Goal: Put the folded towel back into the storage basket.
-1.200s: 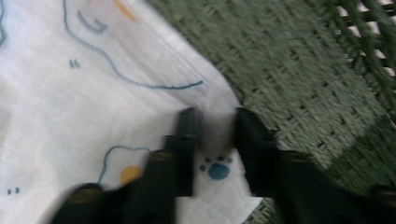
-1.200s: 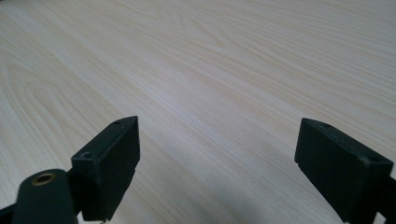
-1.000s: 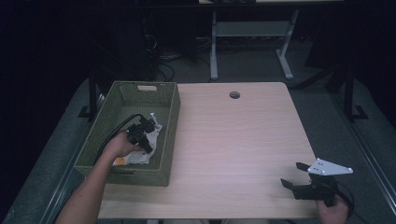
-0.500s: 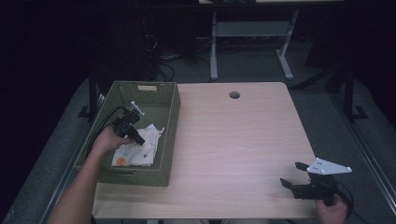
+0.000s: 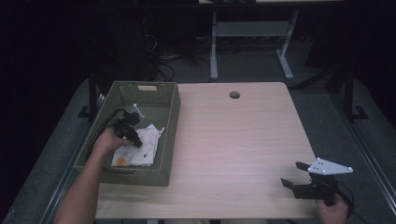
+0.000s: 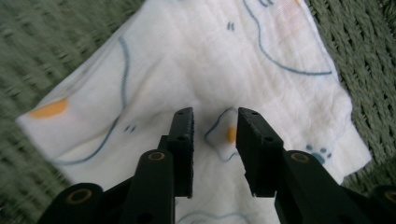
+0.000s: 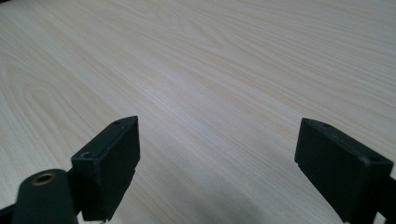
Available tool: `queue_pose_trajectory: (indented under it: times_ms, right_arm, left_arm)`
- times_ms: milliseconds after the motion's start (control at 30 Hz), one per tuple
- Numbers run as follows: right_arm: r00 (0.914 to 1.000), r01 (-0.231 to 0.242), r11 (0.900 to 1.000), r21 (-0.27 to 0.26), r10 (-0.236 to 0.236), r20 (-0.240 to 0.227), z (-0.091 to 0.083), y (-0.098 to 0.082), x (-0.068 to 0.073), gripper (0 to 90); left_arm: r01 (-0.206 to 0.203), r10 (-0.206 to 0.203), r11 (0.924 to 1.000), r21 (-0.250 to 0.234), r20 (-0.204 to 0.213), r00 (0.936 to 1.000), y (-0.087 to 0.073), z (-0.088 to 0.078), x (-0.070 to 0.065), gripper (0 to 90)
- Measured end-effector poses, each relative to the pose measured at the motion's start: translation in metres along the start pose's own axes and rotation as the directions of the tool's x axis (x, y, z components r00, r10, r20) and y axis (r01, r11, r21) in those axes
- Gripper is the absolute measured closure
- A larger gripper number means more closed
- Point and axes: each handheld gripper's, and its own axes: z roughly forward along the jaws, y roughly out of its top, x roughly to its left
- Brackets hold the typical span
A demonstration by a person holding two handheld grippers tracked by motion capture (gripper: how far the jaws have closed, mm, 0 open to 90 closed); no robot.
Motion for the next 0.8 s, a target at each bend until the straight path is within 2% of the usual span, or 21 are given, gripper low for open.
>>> queue_pose_trajectory:
  times_ms: [100,133,167,200,233,467,600,667,800]
  right_arm:
    - [1.0,-0.007,1.0,-0.001,0.007,-0.004,0.002,-0.001,0.0,13.5]
    - [1.0,-0.007,1.0,-0.001,0.007,-0.004,0.002,-0.001,0.0,13.5]
    - [1.0,-0.008,1.0,0.002,0.008,-0.006,0.003,-0.001,-0.001,13.5]
    - [1.0,-0.008,1.0,0.002,0.008,-0.006,0.003,-0.001,-0.001,13.5]
    - [0.9999,-0.01,1.0,0.0,0.01,-0.008,0.003,-0.001,-0.001,13.5]
    - [0.9998,-0.008,1.0,0.001,0.008,-0.017,0.004,0.0,0.001,13.5]
    - [0.9998,-0.001,1.0,-0.001,0.001,-0.021,0.005,0.001,0.001,13.5]
    - [0.9997,-0.002,1.0,-0.003,0.002,-0.024,0.006,0.001,0.002,13.5]
    - [0.9994,0.002,1.0,-0.004,-0.002,-0.033,0.007,0.002,0.002,13.5]
  left_arm:
    - [0.015,-0.014,0.9978,-0.064,0.017,0.9997,-0.008,-0.015,0.001,64.6]
    - [0.015,-0.014,0.9978,-0.064,0.017,0.9997,-0.008,-0.015,0.001,64.2]
    - [0.021,-0.019,0.995,-0.098,0.02,0.9996,-0.011,-0.022,0.001,63.6]
    - [0.021,-0.019,0.995,-0.098,0.02,0.9996,-0.011,-0.022,0.001,63.0]
    - [0.035,-0.031,0.9907,-0.132,0.029,0.9991,-0.015,-0.026,0.0,61.1]
    - [0.049,-0.044,0.9831,-0.177,0.035,0.9984,-0.028,-0.029,-0.004,47.0]
    - [0.085,-0.074,0.9671,-0.24,0.053,0.9959,-0.037,-0.037,-0.007,42.3]
    - [0.087,-0.072,0.9599,-0.266,0.065,0.9952,-0.04,-0.041,-0.008,41.2]
    - [0.093,-0.077,0.9565,-0.277,0.068,0.9947,-0.043,-0.043,-0.012,39.8]
